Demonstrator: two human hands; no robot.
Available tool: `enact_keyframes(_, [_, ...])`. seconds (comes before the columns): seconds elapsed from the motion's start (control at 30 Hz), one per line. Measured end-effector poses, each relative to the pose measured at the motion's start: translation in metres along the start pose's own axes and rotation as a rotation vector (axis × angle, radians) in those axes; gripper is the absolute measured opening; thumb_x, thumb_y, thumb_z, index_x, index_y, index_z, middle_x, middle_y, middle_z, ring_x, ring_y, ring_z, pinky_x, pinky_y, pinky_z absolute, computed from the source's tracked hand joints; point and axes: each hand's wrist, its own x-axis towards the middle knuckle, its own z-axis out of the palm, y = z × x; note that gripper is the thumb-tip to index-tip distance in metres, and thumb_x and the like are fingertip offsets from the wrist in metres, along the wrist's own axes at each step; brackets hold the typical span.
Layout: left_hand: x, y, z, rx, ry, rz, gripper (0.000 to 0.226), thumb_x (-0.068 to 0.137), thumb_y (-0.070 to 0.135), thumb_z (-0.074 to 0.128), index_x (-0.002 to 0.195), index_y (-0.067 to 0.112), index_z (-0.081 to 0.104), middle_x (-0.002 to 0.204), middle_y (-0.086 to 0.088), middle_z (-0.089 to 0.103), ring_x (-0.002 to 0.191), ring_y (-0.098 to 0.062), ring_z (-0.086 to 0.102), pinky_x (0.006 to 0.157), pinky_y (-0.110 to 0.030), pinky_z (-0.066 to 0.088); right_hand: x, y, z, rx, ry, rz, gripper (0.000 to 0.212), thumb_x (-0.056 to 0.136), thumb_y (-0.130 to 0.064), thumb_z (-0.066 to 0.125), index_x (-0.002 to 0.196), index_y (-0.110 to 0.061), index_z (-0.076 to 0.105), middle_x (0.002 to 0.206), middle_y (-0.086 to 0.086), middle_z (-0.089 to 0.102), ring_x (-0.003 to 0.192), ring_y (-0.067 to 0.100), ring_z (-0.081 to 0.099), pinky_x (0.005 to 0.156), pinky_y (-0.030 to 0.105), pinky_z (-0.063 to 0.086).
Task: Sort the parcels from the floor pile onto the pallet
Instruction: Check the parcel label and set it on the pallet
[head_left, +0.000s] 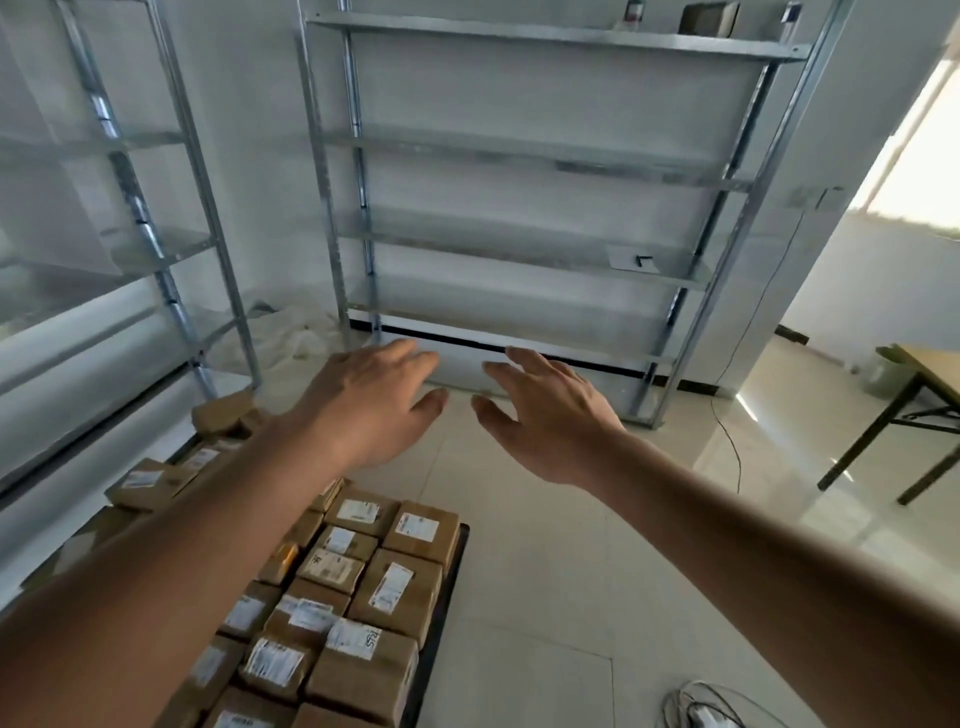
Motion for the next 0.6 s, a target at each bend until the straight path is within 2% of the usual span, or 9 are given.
enact_keyframes(0.1, [0.064,0.002,0.023,-0.076,-0.021,-0.004,0.059,0.107,0.052,0.038,0.160,0.026,0.032,0.168,0.002,0.026,0.153,-0.020,0.026,0.121,-0.041,0.022,0.048,0.037,0.012,-0.021,-0.039,-0.017,0.066,0.104,-0.067,0.034,0.161,-0.034,0.034,0.172,0.001,0.025,0.155,0.030,0.029,0.121,0.047,0.032])
enact_keyframes(0.27, [0.192,-0.010,0.059,-0.039,-0.034,0.007,0.061,0.105,0.057,0.033,0.159,0.027,0.032,0.164,0.003,0.034,0.148,-0.019,0.036,0.119,-0.046,0.030,0.147,0.100,0.024,-0.024,-0.081,0.001,0.065,0.104,-0.066,0.035,0.160,-0.034,0.035,0.172,0.002,0.026,0.155,0.031,0.029,0.121,0.047,0.031])
enact_keyframes(0.5, [0.344,-0.011,0.091,-0.083,-0.128,-0.035,0.063,0.106,0.055,0.036,0.162,0.028,0.027,0.169,0.001,0.023,0.155,-0.021,0.019,0.124,-0.045,0.014,0.284,0.191,0.034,0.015,-0.102,0.004,0.066,0.103,-0.067,0.034,0.160,-0.034,0.035,0.172,0.002,0.025,0.155,0.029,0.029,0.122,0.045,0.030])
enact_keyframes(0.6, [0.409,-0.015,0.108,-0.059,-0.135,-0.076,0.063,0.106,0.054,0.038,0.162,0.029,0.026,0.168,0.002,0.022,0.155,-0.021,0.019,0.124,-0.046,0.015,0.345,0.229,0.049,0.037,-0.110,-0.040,0.067,0.103,-0.068,0.032,0.160,-0.033,0.035,0.172,0.002,0.025,0.156,0.029,0.028,0.123,0.046,0.029])
